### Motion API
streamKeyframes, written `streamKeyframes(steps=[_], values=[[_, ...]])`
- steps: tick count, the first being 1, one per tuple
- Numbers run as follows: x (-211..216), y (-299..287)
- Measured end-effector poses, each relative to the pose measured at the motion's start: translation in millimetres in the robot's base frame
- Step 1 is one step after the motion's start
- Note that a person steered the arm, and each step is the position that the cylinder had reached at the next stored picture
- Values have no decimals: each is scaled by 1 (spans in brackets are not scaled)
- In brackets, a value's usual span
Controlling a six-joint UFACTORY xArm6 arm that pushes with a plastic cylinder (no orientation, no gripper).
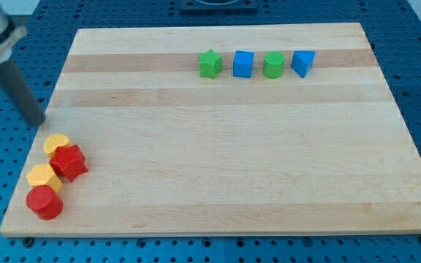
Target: Move the red circle below the red star
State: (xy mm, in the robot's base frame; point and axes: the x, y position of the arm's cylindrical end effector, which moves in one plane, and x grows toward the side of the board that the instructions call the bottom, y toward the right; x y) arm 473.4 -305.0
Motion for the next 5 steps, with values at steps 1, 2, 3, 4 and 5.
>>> streamKeyframes(steps=[1,2,3,4,5], values=[[19,0],[68,3],[142,23],[144,37],[141,54]])
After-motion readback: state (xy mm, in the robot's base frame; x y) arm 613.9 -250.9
